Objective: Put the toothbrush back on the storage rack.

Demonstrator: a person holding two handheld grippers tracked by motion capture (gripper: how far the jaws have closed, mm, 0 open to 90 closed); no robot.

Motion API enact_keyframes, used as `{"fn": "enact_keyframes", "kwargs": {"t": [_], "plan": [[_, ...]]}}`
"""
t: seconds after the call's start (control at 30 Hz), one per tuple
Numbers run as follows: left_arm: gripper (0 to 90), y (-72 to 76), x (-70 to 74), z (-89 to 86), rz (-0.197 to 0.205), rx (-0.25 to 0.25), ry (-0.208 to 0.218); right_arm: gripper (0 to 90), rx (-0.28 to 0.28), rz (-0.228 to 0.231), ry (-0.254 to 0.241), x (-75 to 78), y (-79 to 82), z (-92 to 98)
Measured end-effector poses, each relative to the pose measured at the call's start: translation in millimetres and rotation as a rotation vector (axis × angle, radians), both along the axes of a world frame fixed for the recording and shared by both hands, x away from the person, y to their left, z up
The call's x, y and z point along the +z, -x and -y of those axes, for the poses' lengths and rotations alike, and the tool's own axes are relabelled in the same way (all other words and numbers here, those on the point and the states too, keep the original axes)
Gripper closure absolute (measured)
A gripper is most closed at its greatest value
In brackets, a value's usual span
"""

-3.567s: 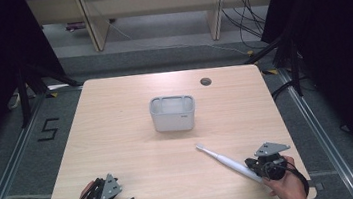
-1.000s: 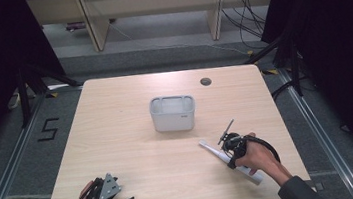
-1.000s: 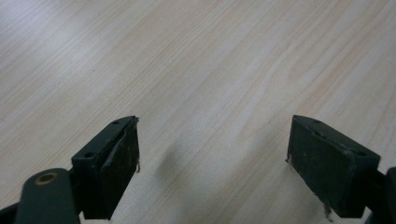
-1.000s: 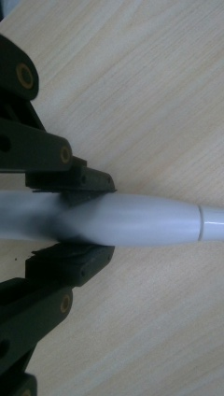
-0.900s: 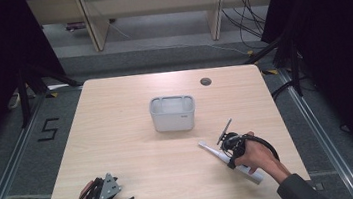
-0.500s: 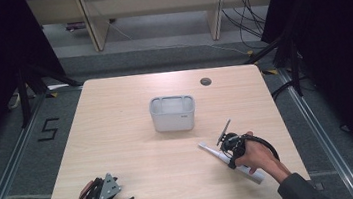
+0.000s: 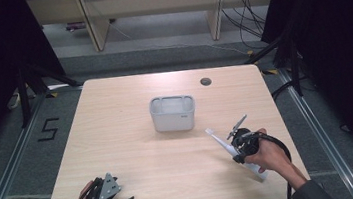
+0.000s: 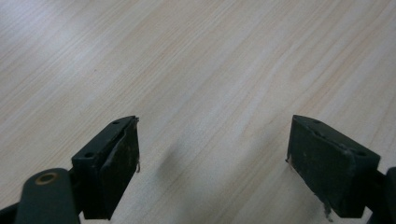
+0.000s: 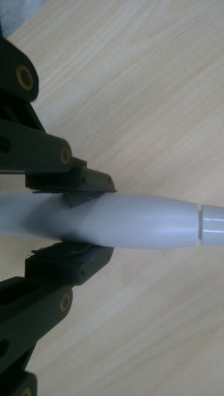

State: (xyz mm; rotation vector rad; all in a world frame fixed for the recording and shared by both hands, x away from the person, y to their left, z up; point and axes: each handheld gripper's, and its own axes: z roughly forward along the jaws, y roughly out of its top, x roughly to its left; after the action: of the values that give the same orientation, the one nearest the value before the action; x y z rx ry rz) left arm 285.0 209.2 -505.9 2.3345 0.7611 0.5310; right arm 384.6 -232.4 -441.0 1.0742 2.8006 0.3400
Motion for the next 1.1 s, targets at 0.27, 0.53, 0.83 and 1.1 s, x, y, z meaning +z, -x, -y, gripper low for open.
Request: {"fn": "enact_keyframes", "kwargs": {"t": [0.27,0.53,0.83,1.1], "plan": [[16.3,0.1,0.6,-0.1,0.006,0.008,0.006,66.7,-0.057,0.141,-0.194,35.9,-1.9,11.8],[16.3,0.1,1.1,-0.4,0.012,0.008,0.007,66.7,-0.067,0.258,-0.304,52.5,-5.9,19.6],[16.3,-0.1,1.0,-0.5,0.011,0.007,0.006,66.7,-0.09,0.367,-0.48,65.6,-16.4,18.2],[16.3,0.1,1.6,-0.8,0.01,0.002,0.008,66.7,-0.1,0.428,-0.547,68.2,-32.0,10.7]]}}
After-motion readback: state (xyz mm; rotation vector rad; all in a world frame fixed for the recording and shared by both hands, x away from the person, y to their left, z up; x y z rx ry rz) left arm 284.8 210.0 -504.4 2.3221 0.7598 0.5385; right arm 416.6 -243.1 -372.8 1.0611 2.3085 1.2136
